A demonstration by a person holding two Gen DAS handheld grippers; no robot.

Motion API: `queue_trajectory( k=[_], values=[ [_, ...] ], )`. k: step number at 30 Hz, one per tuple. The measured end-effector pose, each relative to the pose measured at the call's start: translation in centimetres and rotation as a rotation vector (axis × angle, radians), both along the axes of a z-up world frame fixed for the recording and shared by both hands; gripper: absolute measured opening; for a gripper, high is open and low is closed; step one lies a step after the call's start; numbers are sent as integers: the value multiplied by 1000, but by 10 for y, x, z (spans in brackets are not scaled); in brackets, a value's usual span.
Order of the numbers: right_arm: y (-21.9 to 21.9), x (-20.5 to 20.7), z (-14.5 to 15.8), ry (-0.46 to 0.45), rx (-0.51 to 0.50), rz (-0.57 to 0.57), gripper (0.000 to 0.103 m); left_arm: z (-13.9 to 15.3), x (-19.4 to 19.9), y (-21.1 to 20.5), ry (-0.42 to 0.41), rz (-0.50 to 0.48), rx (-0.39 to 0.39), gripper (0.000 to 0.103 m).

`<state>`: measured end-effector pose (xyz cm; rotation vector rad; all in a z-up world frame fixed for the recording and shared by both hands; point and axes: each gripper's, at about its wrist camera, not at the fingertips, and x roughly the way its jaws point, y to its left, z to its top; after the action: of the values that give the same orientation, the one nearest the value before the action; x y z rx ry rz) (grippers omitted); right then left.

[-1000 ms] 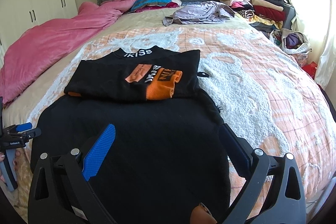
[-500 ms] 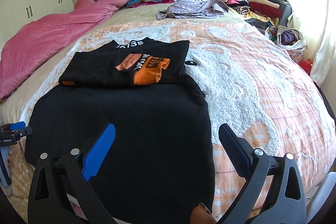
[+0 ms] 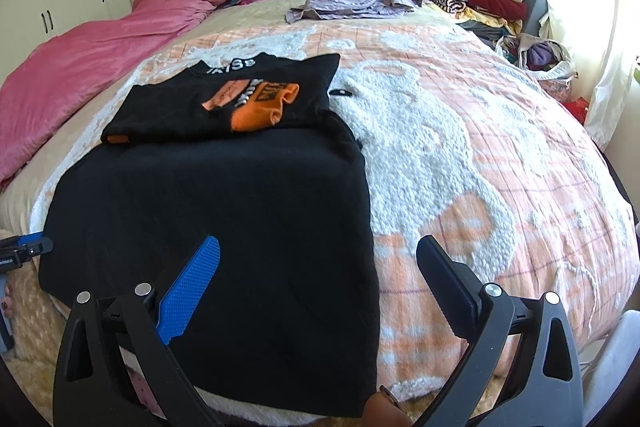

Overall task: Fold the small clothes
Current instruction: 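Move both open tools along the sweatshirt body to its hem, then close both tools on the black sweatshirt hem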

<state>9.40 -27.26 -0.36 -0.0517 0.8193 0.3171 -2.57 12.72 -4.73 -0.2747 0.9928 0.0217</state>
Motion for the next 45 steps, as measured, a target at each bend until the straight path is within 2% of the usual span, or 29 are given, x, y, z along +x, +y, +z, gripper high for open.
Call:
queue_trajectory(
  k=[8,25,27,29,31,34,37,39,40,43,45],
  values=[
    [-12,-9,-14,39,-6,11,98,-3,-6,-4,17,-16,21,65],
    [-27,-26,-37,131,45,67,96,-9,-17,-7,49,-34,43,63],
    [-27,-27,-39,143,51,79,81,-10,-19,-8,53,-38,38,63],
    [-27,-27,-43,166,52,90,77,-10,-19,-7,57,-40,27,63],
    [-27,-28,-48,189,51,96,76,-11,-21,-6,62,-40,17,63],
    [-27,-31,-55,200,37,102,69,-13,-23,-4,68,-38,5,63],
    [-28,-35,-56,196,42,117,53,-14,-24,-4,70,-39,3,61],
    [-28,-38,-54,191,51,139,24,-15,-25,-4,74,-34,10,48],
    [-27,-41,-52,187,74,158,17,-14,-25,-3,75,-28,12,46],
    [-26,-45,-45,164,72,174,11,-11,-27,-3,68,-27,5,35],
    [-28,-47,-38,149,98,182,10,-8,-28,-3,60,-45,-27,8]
  ],
)
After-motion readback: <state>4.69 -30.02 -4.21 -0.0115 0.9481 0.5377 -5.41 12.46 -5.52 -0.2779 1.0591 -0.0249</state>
